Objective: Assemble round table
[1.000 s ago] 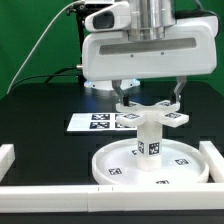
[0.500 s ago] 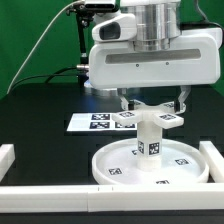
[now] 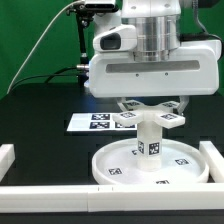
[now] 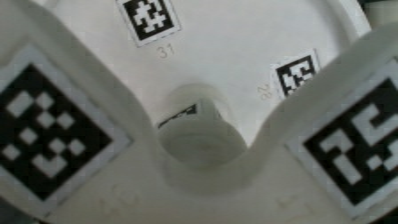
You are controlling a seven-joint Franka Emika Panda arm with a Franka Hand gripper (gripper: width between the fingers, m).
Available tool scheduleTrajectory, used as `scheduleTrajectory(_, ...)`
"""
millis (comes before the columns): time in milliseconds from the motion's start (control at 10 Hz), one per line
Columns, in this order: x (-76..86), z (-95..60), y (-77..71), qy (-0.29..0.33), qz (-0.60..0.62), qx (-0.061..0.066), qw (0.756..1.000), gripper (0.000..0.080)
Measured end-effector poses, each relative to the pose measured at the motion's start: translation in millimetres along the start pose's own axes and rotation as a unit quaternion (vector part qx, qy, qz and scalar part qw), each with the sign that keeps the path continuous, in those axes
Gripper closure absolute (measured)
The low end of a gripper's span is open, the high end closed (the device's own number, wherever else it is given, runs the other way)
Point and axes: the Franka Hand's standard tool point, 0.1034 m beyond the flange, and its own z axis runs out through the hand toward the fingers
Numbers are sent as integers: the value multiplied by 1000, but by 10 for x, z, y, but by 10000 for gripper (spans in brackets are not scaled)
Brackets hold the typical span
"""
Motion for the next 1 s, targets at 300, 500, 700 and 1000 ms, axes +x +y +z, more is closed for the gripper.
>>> scheduleTrajectory(300,15,-5,54,1,4,-2,1000,350)
scheduleTrajectory(500,14,-1,58,1,16,-2,1000,349)
scheduleTrajectory(700,25,2,53,4,47,-2,999,349)
scheduleTrajectory(1000,45,4,57,7,219,8,976,349)
